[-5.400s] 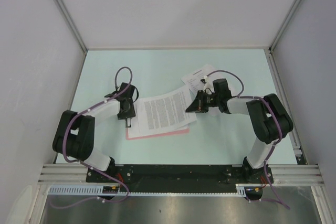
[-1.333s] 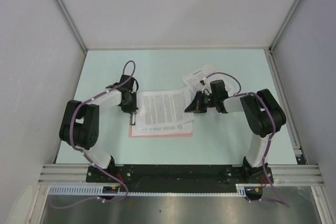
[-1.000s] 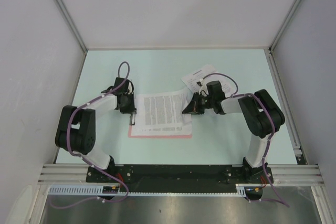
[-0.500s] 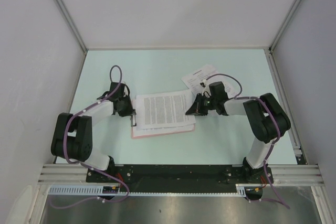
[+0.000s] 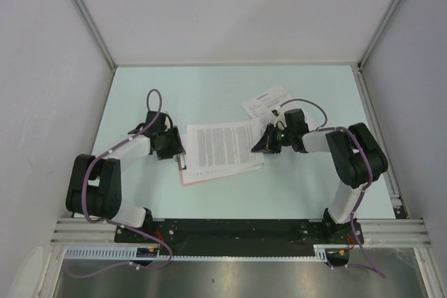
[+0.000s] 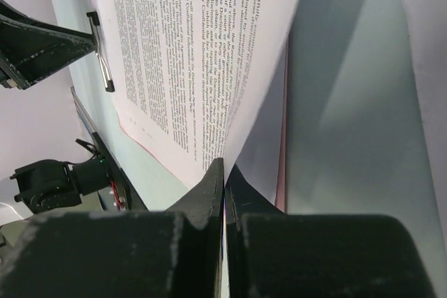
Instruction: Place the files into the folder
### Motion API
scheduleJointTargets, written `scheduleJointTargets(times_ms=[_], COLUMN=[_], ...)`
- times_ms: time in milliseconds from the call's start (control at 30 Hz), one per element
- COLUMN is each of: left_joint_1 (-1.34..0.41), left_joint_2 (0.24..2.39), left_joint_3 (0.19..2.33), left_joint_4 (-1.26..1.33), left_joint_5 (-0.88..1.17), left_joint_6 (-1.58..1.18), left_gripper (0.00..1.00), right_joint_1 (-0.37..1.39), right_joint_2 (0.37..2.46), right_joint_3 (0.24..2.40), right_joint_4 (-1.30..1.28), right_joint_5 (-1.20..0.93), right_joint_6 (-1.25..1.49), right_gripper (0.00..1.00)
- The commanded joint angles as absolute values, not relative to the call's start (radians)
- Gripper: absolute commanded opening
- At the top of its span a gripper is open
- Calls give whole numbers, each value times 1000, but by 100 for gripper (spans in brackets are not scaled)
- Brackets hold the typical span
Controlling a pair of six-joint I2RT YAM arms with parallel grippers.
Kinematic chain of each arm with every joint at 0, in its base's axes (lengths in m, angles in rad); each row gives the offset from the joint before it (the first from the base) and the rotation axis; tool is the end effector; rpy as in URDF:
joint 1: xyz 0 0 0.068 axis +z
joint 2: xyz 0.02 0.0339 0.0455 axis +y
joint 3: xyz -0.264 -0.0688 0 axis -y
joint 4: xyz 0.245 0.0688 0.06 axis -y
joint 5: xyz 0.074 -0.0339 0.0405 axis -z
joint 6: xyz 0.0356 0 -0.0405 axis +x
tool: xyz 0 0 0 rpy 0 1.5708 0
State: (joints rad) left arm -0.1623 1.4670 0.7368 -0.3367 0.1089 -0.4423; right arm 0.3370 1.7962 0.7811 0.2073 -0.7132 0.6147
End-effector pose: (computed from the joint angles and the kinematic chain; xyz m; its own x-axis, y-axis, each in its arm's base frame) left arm 0.2639 -0.0471 0.1616 -0.8720 -0.2884 -0.3956 -0.1779 0.9395 -0.2927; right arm 0.3028 0.1308 0.1214 -0.9476 0.1302 -0.2919 -0.1595 0.5988 0.7849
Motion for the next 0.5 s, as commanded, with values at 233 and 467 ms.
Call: scheduleJointTargets(times_ms=[233, 467], left_joint_1=[-264, -284], left_joint_2=[1437, 1486], left_joint_3=[759, 775], left_joint_4=[-489, -463], left_joint_5=[3, -95], left_joint_6=[-511, -538], left_gripper=[58, 52], right_joint_1=[357, 359], right_joint_2=[1819, 1815], right_joint_3=[779, 779], right_joint_4=[270, 258], right_joint_5=[-742, -742], right_joint_6=[617, 609], right_gripper=[0, 0])
